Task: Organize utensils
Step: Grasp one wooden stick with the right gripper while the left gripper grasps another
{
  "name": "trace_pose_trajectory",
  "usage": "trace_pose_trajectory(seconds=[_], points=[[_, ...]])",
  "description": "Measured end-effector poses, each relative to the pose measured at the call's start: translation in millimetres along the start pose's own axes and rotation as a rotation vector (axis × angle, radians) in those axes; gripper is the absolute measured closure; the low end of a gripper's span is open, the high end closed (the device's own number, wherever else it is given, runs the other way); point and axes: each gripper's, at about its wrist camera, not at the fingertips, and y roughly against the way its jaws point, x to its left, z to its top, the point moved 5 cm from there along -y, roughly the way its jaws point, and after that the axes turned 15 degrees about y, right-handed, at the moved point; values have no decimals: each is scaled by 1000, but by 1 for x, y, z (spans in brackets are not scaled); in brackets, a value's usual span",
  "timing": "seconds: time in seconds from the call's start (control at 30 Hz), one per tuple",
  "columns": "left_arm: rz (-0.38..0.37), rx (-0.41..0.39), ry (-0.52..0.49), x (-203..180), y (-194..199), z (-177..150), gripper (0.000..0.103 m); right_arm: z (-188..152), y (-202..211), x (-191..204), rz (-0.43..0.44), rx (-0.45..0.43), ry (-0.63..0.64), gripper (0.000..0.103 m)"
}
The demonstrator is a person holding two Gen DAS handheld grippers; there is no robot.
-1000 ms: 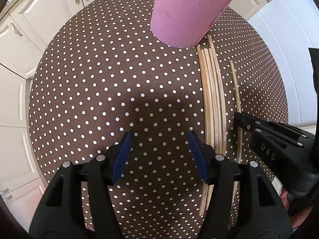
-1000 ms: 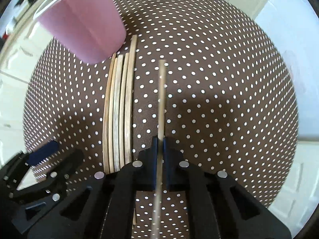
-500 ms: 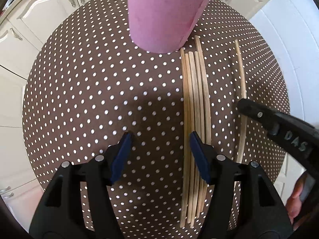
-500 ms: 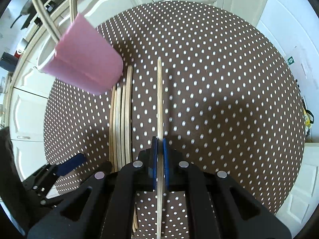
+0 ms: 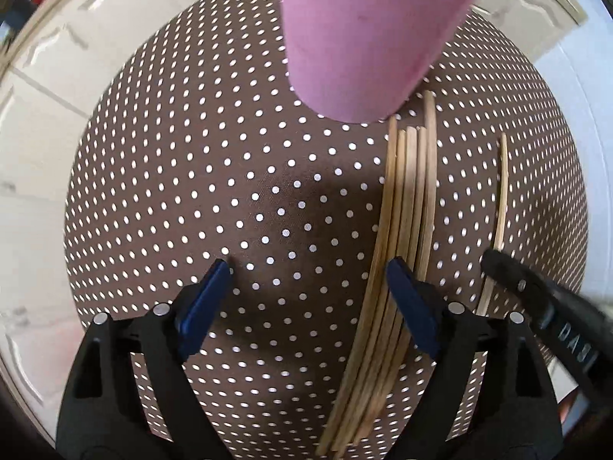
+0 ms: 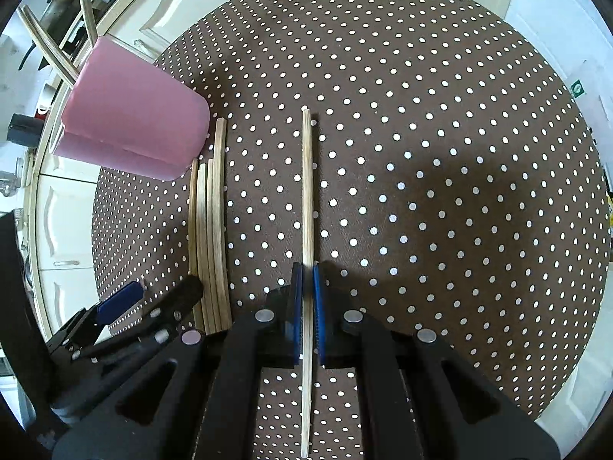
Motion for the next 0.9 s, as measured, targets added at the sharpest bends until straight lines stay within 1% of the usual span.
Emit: trace_pose_trajectory(seconds=[0.1, 0.13, 0.17, 0.2, 0.23, 0.3, 0.37, 0.43, 0.47, 0.5, 0.57, 0.63, 0.67, 0.77, 0.8, 0.83, 0.87, 0.9], points=[[21, -4, -3, -2, -3, 2, 20, 1, 3, -3, 9, 2, 11, 98], [34, -12, -14, -4, -3, 2, 21, 0, 4, -4, 12, 3, 14, 98], [39, -15, -21, -7, -2, 2, 23, 0, 3, -7, 16, 4, 15, 98], [39, -13, -26, -12, 0, 1, 30, -5, 2, -4, 19, 5, 15, 98], [36, -6, -22, -16, 1, 0, 37, -22, -8, -10, 23, 4, 14, 98], [44, 16, -4, -26, 2, -1, 41, -20, -11, -14, 34, 7, 10, 98], [72, 31, -6, -33, 2, -1, 42, -21, -12, -18, 40, 10, 7, 98], [85, 70, -35, -44, 3, -6, 44, -21, -12, -19, 42, 13, 8, 98], [94, 86, -48, -55, 5, -6, 44, -21, -12, -19, 43, 13, 9, 98], [105, 102, -60, -51, 0, -6, 46, -21, -10, -18, 43, 13, 9, 98], [92, 101, -61, -53, -2, -7, 46, -21, -10, -19, 46, 11, 11, 98], [73, 113, -28, -51, -3, -7, 44, -22, -11, -20, 50, 10, 7, 98], [62, 128, 4, -51, -4, -5, 44, -22, -11, -20, 50, 10, 6, 98], [61, 148, 21, -50, -3, -2, 44, -22, -11, -18, 45, 10, 11, 98], [50, 156, 18, -51, -2, -1, 44, -22, -11, -18, 45, 9, 12, 98], [20, 160, 23, -54, 1, -1, 44, -23, -11, -18, 47, 9, 11, 98], [-1, 157, 30, -42, 6, 9, 44, -23, -11, -19, 49, 9, 10, 98], [-12, 147, 34, -40, 9, 10, 44, -23, -11, -19, 50, 9, 10, 98]])
